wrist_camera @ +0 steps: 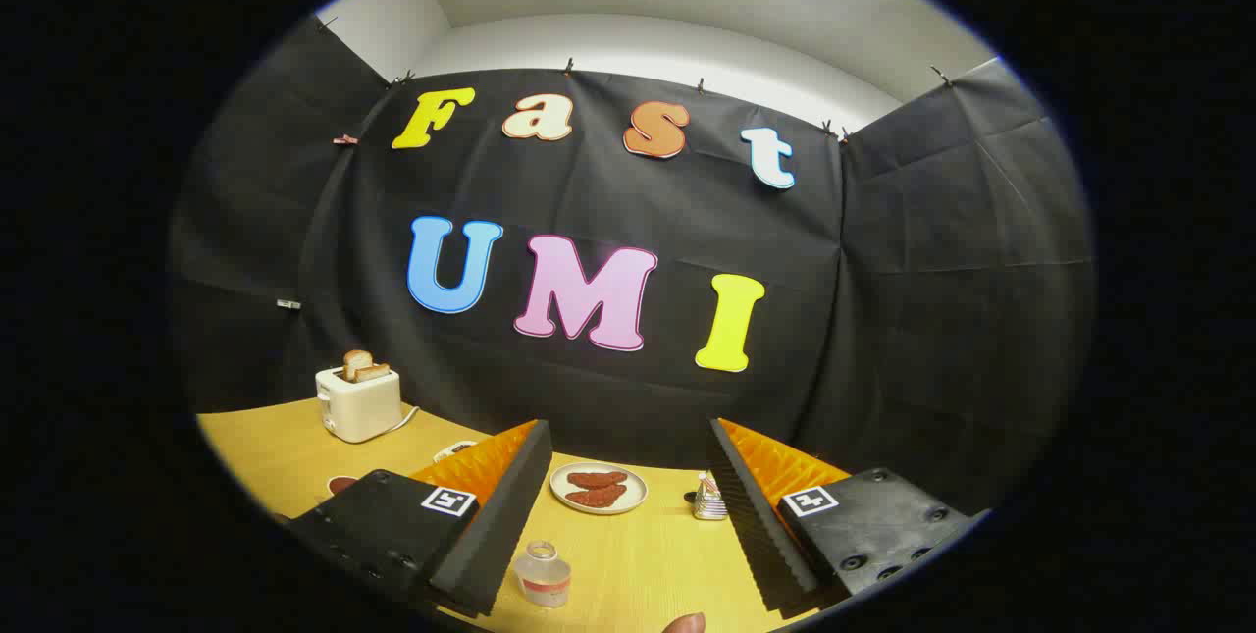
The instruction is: Take the bottle from table, then pour the juice into the cup, finally place the bottle on the coaster
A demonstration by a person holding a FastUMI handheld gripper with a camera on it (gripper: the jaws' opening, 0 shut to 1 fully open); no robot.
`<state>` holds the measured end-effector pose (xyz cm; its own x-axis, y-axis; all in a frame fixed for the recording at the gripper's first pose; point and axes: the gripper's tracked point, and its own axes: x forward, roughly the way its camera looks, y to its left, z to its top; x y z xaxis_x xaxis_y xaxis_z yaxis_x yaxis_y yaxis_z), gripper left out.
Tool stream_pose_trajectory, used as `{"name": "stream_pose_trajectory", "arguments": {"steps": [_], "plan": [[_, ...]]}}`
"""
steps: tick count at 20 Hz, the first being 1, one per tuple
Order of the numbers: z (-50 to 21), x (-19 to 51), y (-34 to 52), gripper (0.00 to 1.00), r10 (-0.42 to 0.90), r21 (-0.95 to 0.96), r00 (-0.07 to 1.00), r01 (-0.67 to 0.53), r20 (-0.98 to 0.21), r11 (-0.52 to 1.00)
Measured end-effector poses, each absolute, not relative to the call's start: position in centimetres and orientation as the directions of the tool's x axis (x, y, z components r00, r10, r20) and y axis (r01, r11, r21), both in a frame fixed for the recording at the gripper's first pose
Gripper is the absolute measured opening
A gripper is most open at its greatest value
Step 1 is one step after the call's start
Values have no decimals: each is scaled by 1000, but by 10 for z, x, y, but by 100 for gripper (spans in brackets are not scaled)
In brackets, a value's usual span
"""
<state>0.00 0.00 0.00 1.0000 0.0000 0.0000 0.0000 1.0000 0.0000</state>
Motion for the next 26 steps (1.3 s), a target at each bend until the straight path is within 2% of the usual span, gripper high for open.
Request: {"name": "stream_pose_trajectory", "arguments": {"steps": [14, 21, 26], "plan": [[4, -6, 8, 97, 26, 4, 999, -26, 24, 1000], [16, -17, 28, 97, 80, -3, 989, -80, 123, 997], [-8, -17, 47, 97, 101, 10, 988, -103, 120, 995]]}}
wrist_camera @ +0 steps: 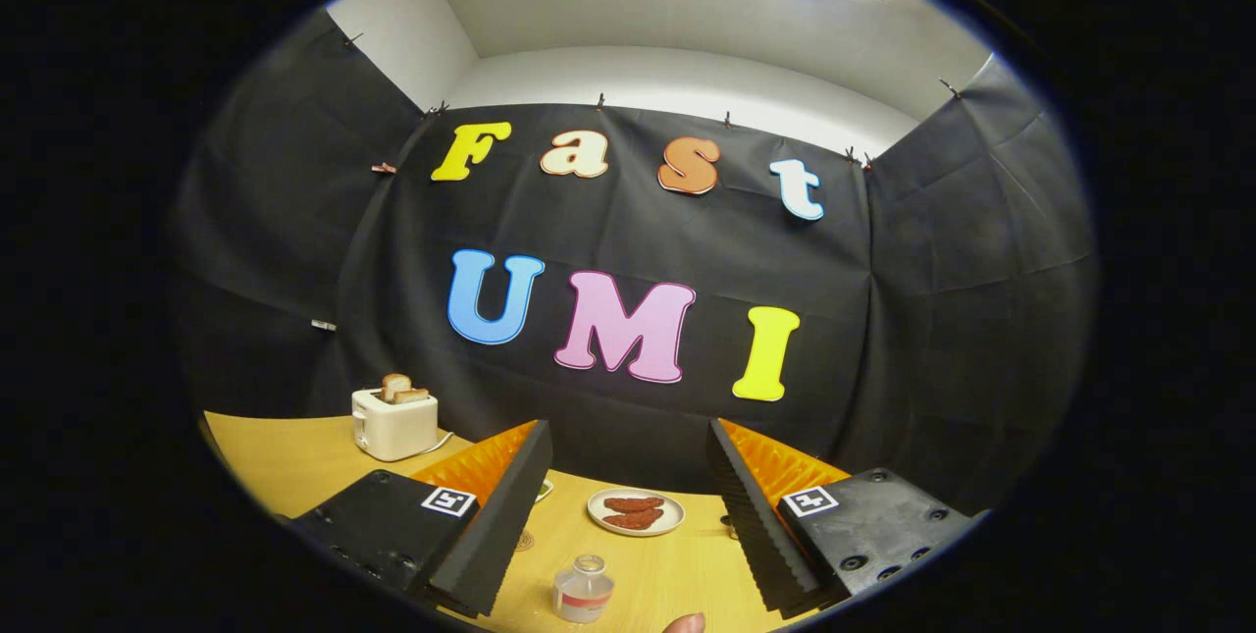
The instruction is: Take the bottle from table, then pour the juice into the cup, finally place the bottle on the coaster
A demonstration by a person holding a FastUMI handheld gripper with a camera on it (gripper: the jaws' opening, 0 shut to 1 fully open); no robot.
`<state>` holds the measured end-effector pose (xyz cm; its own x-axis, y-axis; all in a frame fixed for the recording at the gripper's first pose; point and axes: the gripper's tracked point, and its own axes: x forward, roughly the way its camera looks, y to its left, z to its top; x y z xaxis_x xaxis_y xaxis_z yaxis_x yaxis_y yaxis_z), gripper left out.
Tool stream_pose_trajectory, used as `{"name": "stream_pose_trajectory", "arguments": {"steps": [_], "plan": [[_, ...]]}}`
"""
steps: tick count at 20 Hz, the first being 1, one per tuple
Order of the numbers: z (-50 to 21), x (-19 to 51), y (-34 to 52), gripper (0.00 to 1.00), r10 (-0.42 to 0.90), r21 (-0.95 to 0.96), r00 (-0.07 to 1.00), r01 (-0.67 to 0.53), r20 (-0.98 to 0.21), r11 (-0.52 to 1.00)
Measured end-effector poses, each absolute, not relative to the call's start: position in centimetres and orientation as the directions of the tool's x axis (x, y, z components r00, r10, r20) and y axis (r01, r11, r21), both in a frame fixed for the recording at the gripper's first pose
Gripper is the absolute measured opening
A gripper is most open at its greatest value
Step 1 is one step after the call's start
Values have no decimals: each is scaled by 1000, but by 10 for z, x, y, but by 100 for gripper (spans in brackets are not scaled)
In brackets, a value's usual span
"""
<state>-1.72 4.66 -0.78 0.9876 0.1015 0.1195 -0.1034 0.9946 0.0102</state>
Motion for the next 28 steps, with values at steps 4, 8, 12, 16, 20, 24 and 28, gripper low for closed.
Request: {"name": "stream_pose_trajectory", "arguments": {"steps": [4, 8, 12, 16, 20, 24, 28], "plan": [[-56, -17, 62, 97, 117, 42, 991, -120, 63, 992], [-103, -14, 74, 97, 121, 91, 993, -121, 10, 989], [-154, -6, 73, 97, 91, 104, 995, -86, -44, 991], [-201, -1, 80, 97, 84, 121, 991, -71, -103, 990], [-238, 1, 84, 97, 68, 98, 989, -55, -134, 994], [-265, 7, 88, 97, 52, 98, 987, -37, -153, 995], [-280, 14, 90, 97, 33, 100, 986, -17, -161, 995]]}}
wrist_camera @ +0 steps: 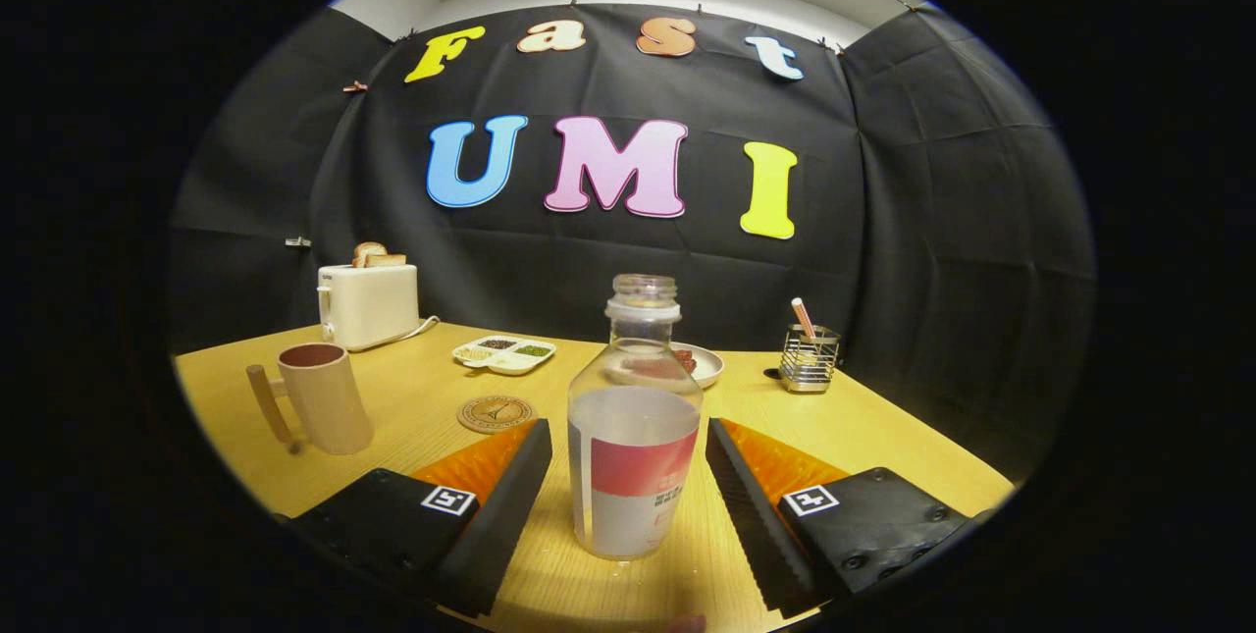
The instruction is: Take the bottle from table, then pour the juice into the cup, finally place the bottle on the coaster
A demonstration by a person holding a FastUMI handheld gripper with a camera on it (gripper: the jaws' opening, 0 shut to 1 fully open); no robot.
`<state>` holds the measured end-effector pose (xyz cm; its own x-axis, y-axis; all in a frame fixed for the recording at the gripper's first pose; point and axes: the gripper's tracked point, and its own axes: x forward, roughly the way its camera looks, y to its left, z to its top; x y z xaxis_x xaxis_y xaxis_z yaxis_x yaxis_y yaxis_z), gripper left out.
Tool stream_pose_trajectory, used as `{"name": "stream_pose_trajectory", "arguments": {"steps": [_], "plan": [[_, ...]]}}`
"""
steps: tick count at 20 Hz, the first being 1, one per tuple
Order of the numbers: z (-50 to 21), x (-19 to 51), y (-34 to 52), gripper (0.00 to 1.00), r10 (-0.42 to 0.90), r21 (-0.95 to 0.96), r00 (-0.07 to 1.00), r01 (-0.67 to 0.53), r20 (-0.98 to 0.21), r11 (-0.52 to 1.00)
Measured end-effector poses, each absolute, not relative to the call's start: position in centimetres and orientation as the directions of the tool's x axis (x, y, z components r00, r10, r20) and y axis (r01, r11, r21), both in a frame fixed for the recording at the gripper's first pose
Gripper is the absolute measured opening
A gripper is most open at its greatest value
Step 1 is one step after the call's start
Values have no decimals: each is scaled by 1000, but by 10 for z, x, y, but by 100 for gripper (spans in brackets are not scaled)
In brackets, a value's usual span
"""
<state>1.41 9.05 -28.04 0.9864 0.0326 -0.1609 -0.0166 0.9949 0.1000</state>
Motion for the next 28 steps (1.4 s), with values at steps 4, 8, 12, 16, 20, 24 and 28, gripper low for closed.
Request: {"name": "stream_pose_trajectory", "arguments": {"steps": [4, 8, 12, 16, 20, 24, 28], "plan": [[-295, 17, 91, 98, 12, 130, 982, 13, -189, 991], [-300, 28, 88, 93, -11, 157, 978, 45, -208, 987], [-301, 30, 83, 77, -42, 159, 967, 84, -251, 984], [-274, 30, 88, 73, -37, 81, 969, 59, -242, 995], [-239, 35, 84, 72, -94, 11, 959, 101, -265, 995], [-200, 40, 81, 72, -164, -143, 946, 128, -280, 981], [-167, 41, 85, 71, -223, -299, 942, 144, -249, 943]]}}
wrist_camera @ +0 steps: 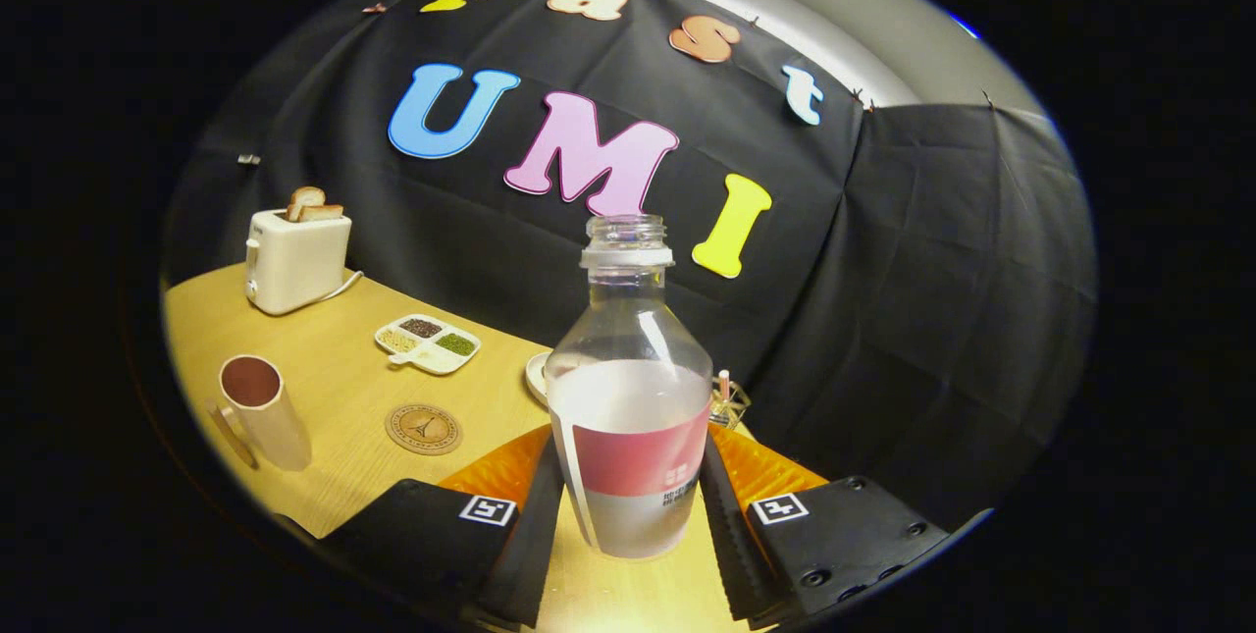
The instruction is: Take the bottle from table, then pour the juice into the cup, finally place the bottle on the coaster
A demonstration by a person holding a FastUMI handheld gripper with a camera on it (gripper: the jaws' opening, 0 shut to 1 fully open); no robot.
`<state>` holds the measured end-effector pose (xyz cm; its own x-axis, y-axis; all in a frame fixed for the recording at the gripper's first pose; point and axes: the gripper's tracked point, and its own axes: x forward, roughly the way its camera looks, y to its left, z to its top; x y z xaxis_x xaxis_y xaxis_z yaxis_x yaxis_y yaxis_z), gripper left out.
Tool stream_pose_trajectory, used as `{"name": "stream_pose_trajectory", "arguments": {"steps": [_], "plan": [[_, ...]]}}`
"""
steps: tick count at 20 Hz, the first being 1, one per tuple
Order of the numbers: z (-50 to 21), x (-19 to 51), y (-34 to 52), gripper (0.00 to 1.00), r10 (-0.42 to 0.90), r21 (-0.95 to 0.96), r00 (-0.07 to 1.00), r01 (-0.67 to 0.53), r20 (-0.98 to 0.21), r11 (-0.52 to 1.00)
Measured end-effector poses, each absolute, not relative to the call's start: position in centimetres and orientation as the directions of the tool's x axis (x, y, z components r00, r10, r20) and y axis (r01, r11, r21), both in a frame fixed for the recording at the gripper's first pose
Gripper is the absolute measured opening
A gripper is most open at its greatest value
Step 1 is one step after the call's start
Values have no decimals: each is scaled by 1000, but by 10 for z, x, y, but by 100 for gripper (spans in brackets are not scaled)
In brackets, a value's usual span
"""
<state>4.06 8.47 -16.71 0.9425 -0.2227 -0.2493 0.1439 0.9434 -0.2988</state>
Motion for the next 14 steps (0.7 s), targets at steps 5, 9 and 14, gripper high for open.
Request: {"name": "stream_pose_trajectory", "arguments": {"steps": [5, 9, 14], "plan": [[-160, 37, 117, 72, -199, -380, 940, 83, -276, 921], [-168, 32, 147, 72, -145, -451, 941, -9, -306, 892], [-171, 34, 166, 72, -134, -582, 946, -67, -295, 810]]}}
